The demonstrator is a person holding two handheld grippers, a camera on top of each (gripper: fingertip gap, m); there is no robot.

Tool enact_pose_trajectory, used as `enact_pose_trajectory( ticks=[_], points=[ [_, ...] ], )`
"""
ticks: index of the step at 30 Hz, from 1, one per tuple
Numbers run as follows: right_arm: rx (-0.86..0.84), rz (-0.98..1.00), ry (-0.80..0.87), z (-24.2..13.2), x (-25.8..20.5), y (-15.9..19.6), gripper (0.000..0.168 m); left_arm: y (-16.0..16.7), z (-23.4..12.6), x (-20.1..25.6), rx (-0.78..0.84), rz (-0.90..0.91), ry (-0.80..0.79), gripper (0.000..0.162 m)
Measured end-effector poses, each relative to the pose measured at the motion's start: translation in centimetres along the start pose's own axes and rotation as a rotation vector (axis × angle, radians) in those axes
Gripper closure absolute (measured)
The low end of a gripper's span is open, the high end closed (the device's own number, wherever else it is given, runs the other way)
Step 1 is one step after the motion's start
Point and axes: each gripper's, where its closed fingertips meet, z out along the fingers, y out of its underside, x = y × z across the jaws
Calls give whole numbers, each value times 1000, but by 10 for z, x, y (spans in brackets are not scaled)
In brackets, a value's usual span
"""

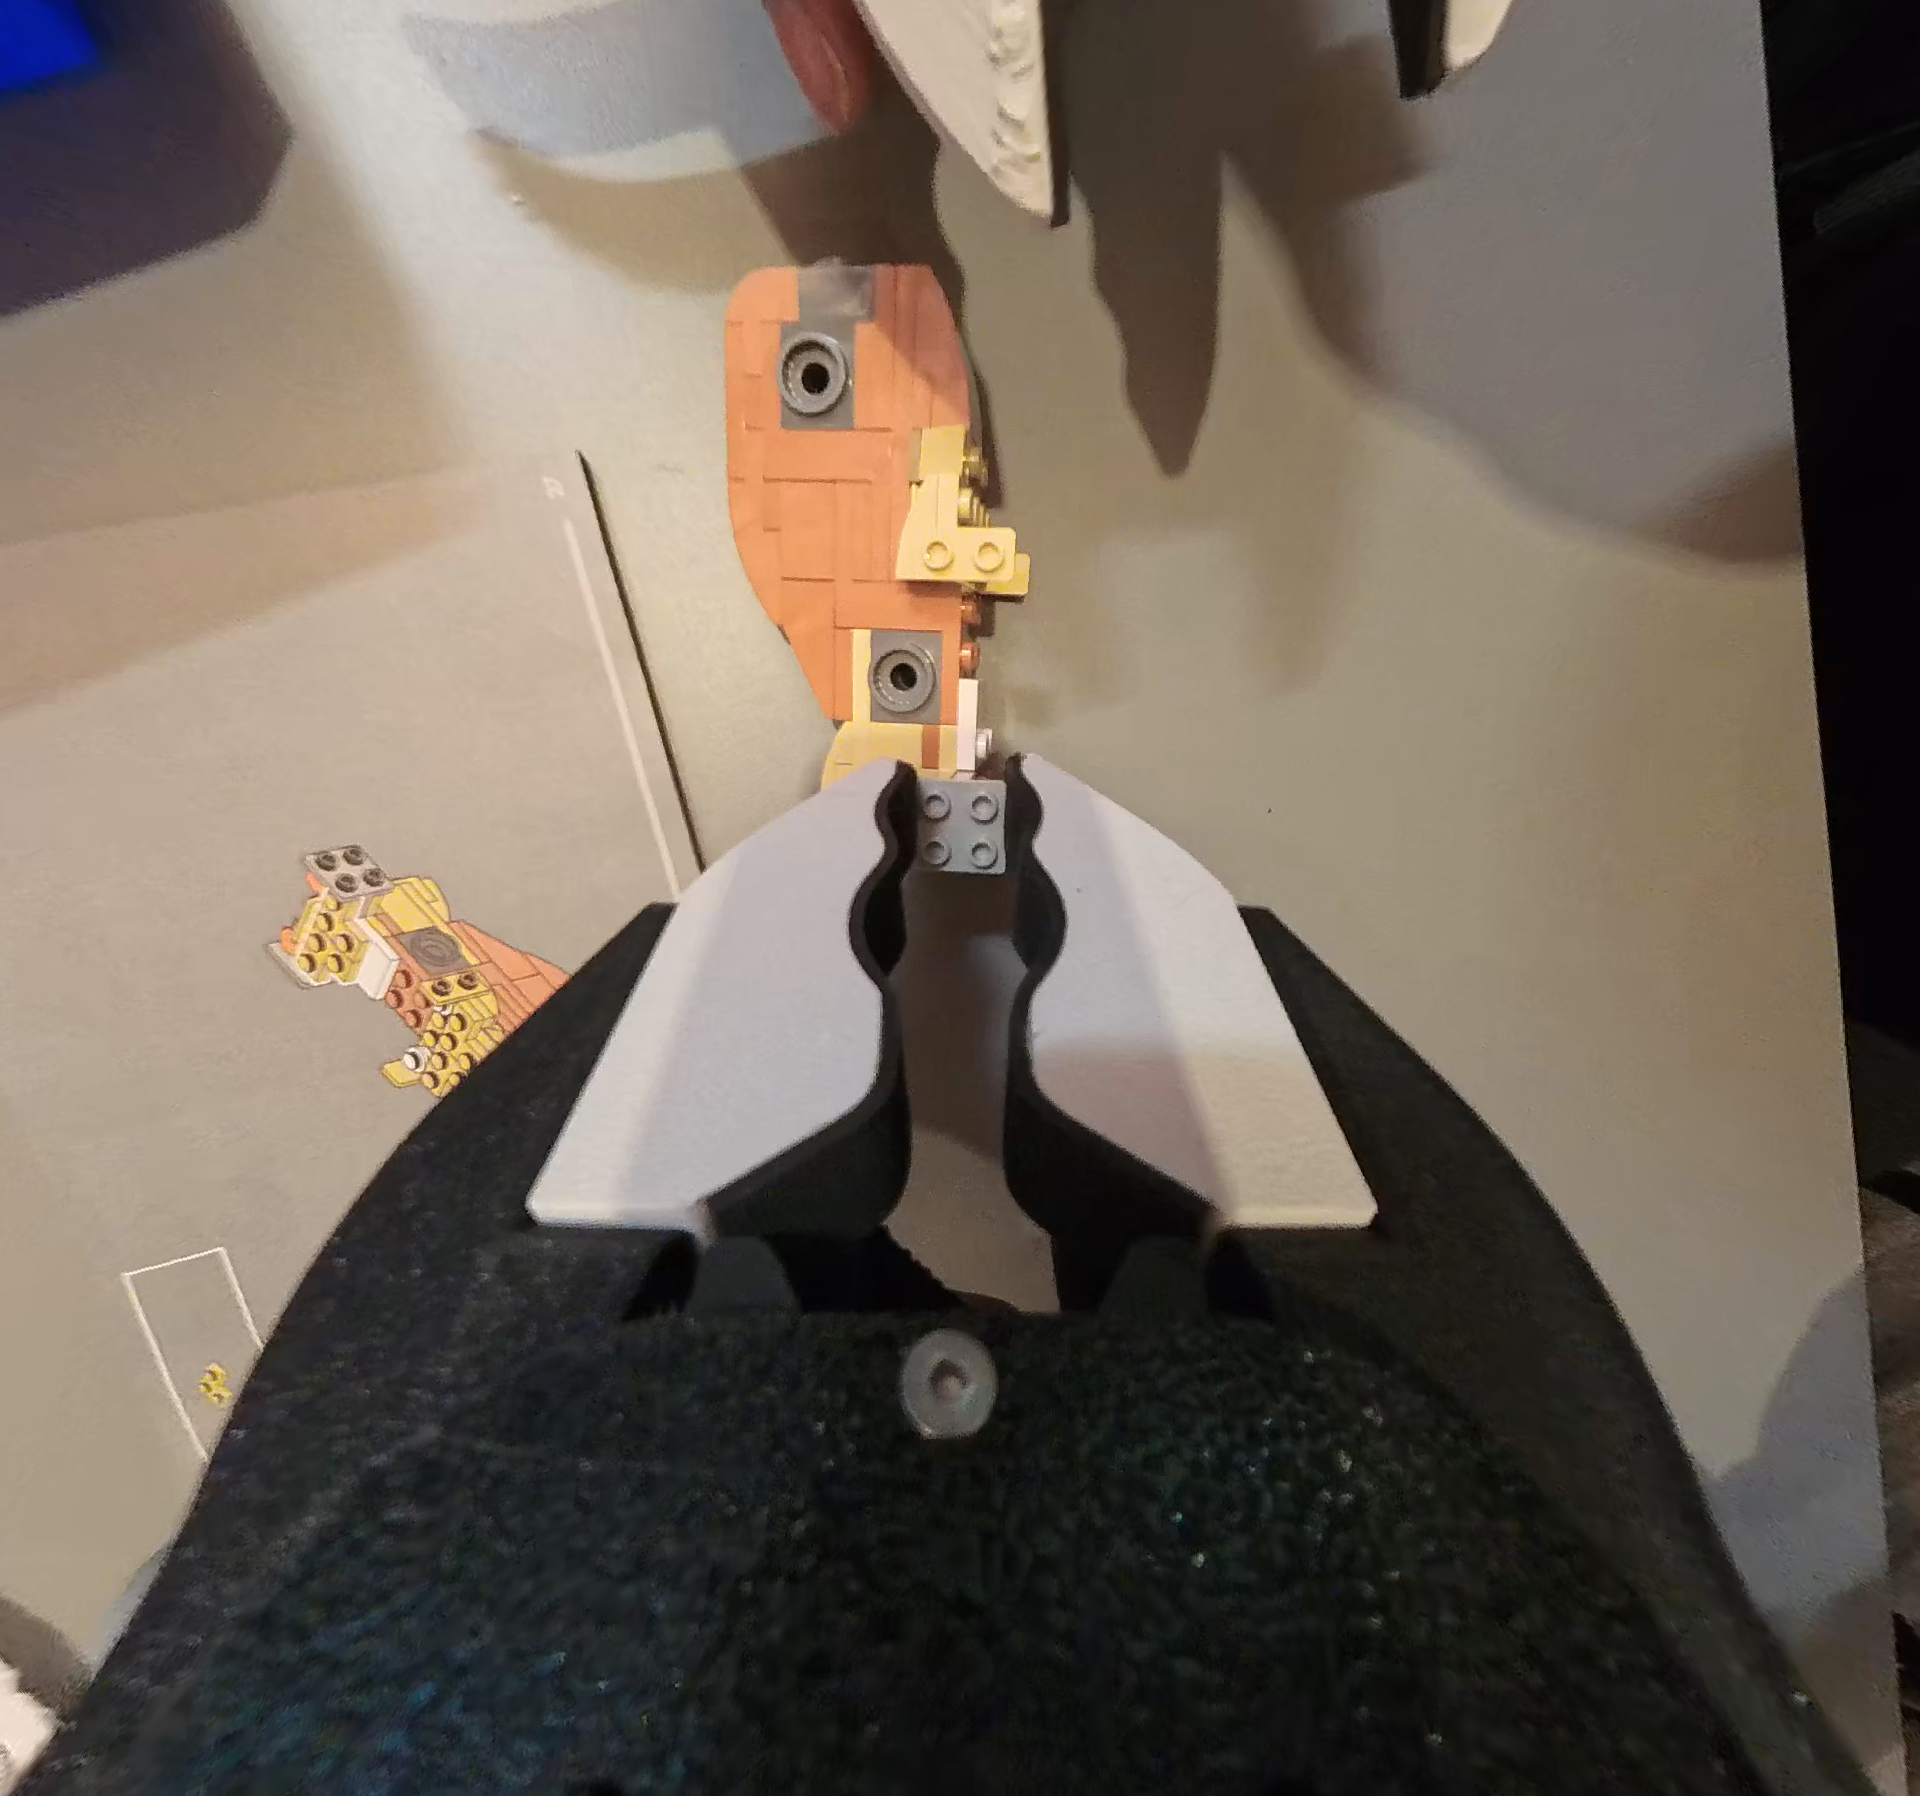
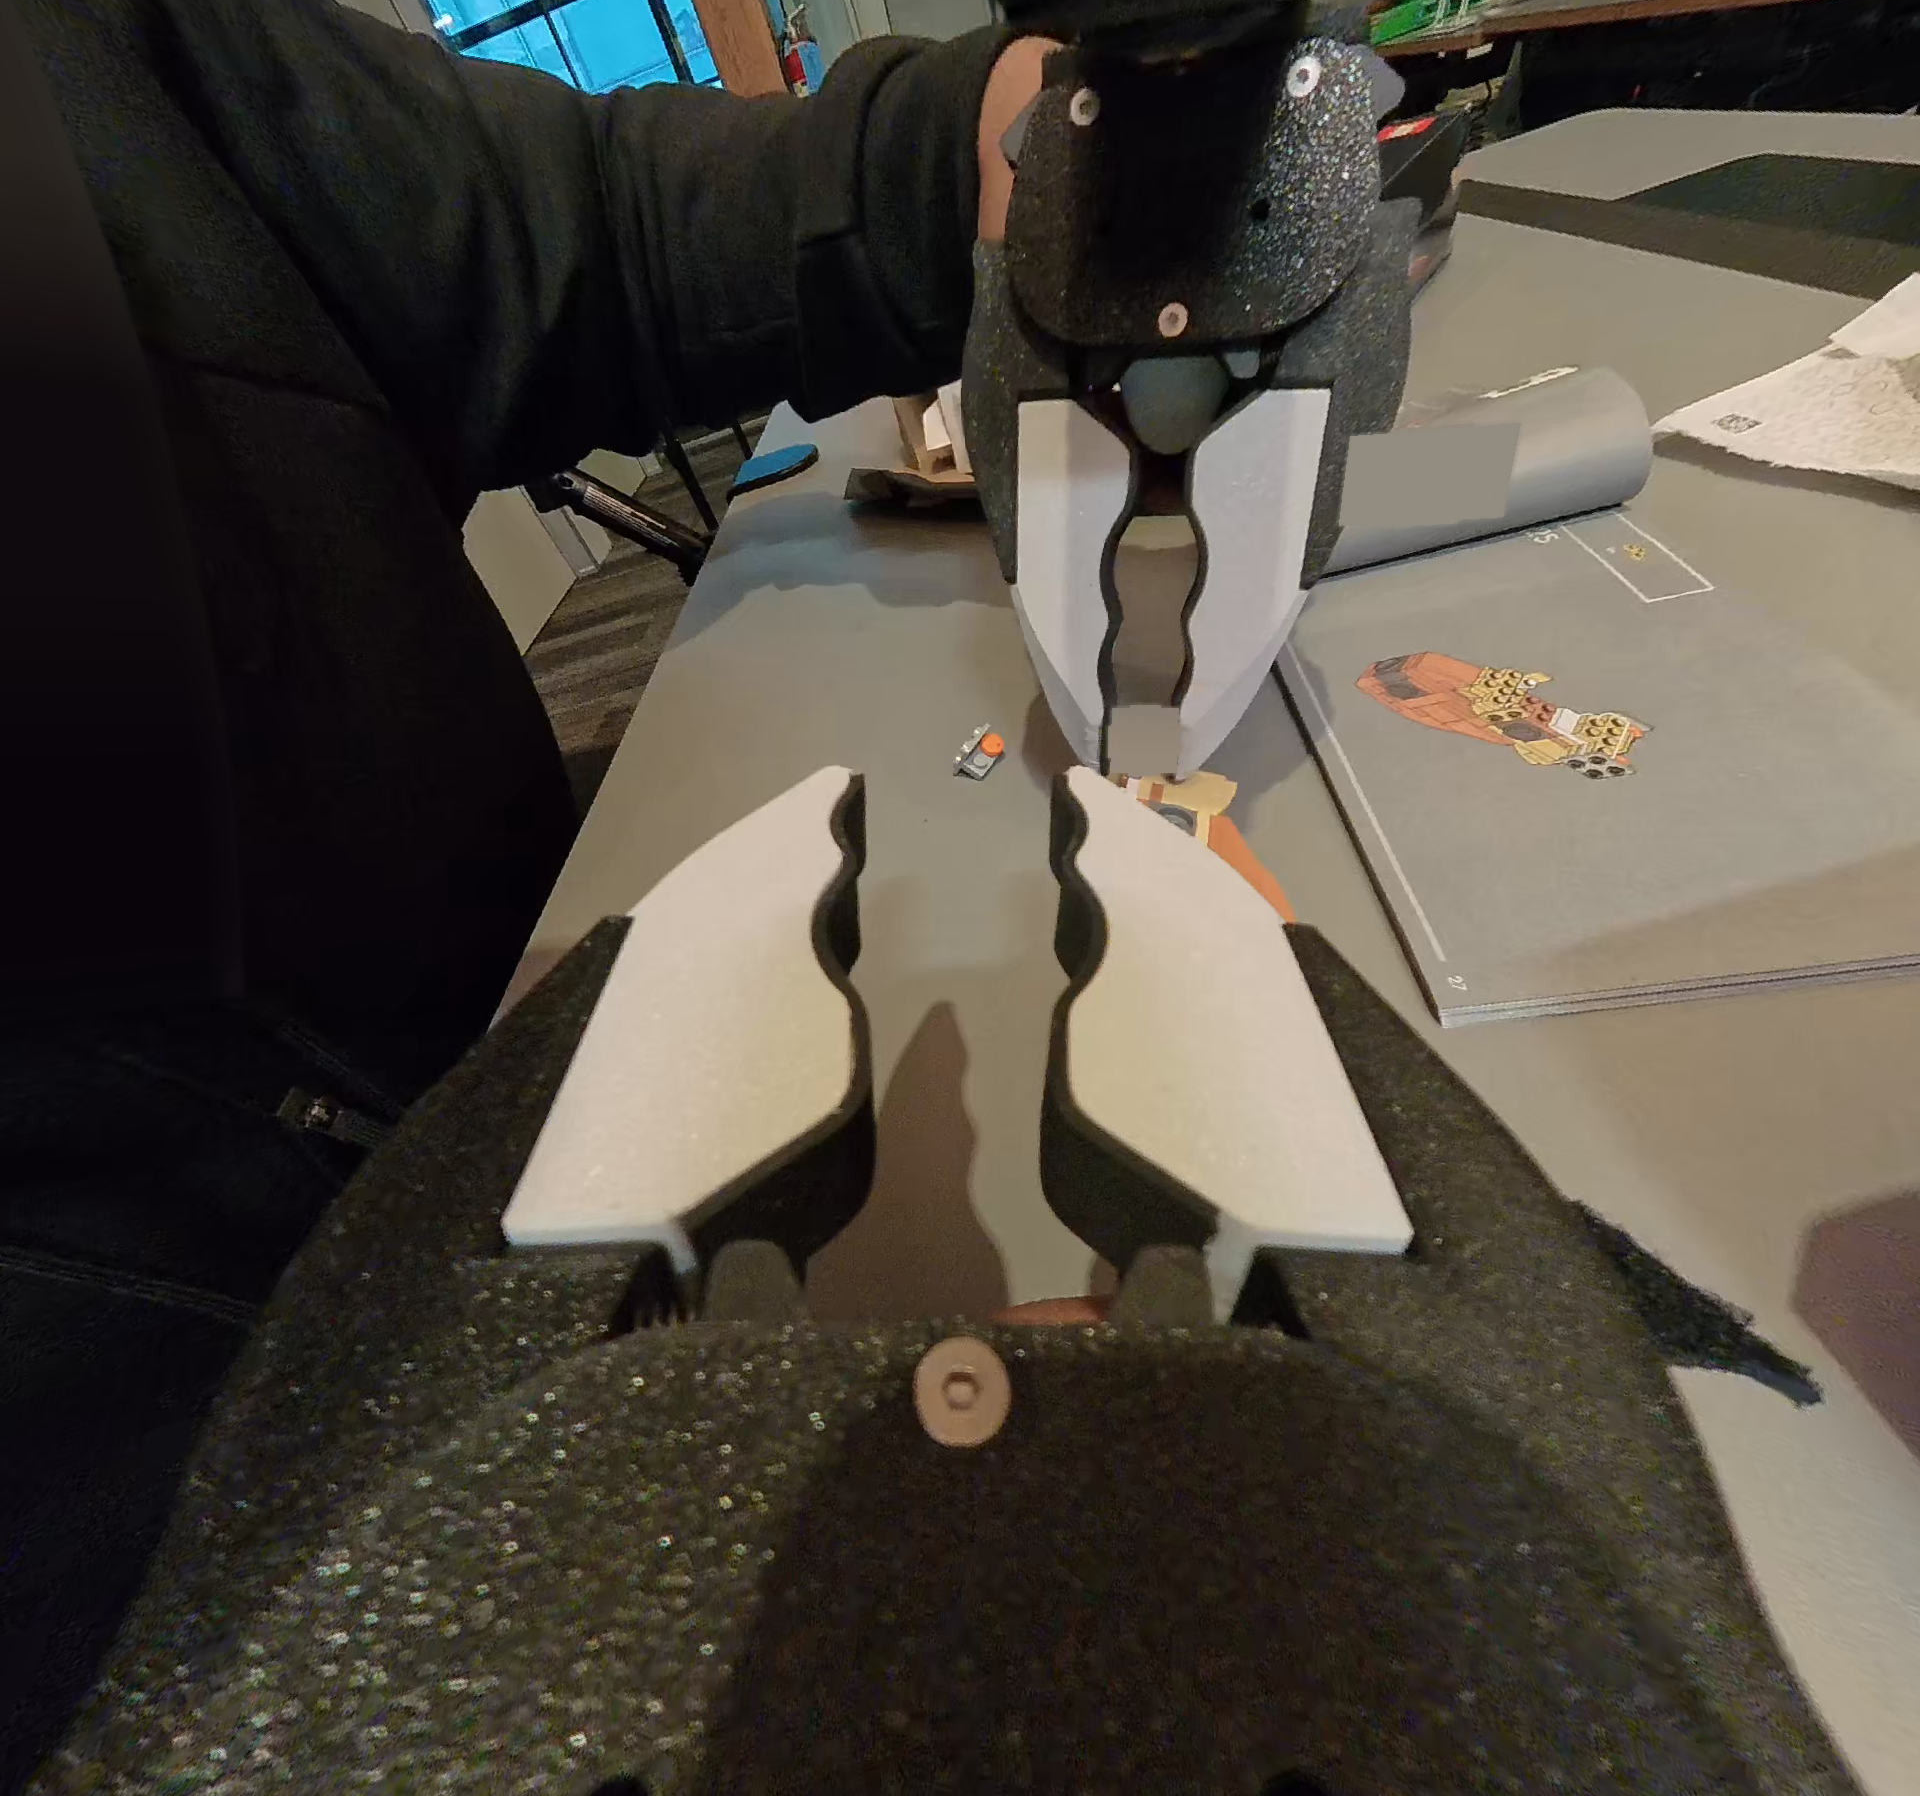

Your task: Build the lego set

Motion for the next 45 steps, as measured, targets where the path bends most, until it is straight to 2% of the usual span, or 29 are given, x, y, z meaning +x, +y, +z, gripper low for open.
enact_pose_trajectory(
  ticks=[37, 45],
  points=[
    [-4, 3, -9, 0, -3, 1, 134, 0, 2, 6, -56, 7, -10, 146],
    [-4, 3, -10, 0, -3, 1, 134, -4, -2, 3, -7, -4, -51, 144]
  ],
)
